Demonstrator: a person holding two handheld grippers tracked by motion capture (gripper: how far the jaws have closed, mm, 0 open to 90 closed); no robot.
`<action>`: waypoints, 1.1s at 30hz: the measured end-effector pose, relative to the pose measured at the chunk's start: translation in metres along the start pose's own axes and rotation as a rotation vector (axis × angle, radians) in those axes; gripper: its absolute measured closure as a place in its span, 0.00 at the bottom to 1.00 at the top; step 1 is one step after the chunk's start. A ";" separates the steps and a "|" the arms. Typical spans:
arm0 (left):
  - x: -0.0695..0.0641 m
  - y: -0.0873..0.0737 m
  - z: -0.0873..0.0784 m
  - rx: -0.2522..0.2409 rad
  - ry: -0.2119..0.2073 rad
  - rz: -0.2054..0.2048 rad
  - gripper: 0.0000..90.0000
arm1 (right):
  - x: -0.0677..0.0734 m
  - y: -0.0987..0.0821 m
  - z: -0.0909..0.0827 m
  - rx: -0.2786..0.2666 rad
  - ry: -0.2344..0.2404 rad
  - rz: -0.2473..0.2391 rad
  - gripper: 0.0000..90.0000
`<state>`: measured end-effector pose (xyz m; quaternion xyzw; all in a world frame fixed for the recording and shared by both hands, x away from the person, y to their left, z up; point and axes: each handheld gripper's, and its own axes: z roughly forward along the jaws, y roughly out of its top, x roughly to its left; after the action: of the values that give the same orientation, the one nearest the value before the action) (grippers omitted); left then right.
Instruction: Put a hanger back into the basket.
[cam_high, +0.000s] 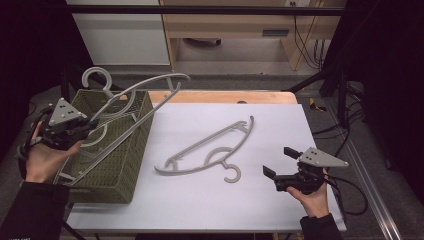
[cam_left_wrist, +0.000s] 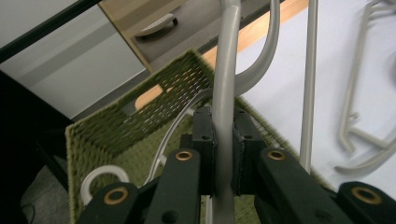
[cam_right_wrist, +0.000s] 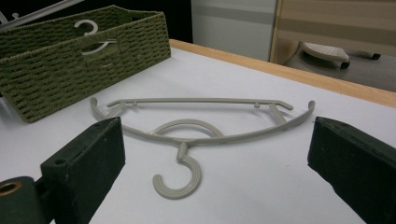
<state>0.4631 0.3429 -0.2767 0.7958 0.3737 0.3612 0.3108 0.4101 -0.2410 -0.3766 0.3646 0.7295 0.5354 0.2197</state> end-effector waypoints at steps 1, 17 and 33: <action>0.003 -0.004 0.001 0.002 0.005 -0.005 0.91 | 0.000 0.000 0.001 0.002 -0.005 0.000 0.05; 0.043 -0.049 0.014 0.103 0.082 -0.064 0.91 | 0.000 -0.002 0.005 0.013 -0.005 0.005 0.06; 0.059 -0.084 0.025 0.213 0.130 -0.110 0.91 | 0.001 -0.003 0.007 0.032 -0.002 -0.010 0.06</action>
<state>0.4790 0.4300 -0.3344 0.7776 0.4721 0.3527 0.2192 0.4141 -0.2365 -0.3816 0.3649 0.7395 0.5221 0.2175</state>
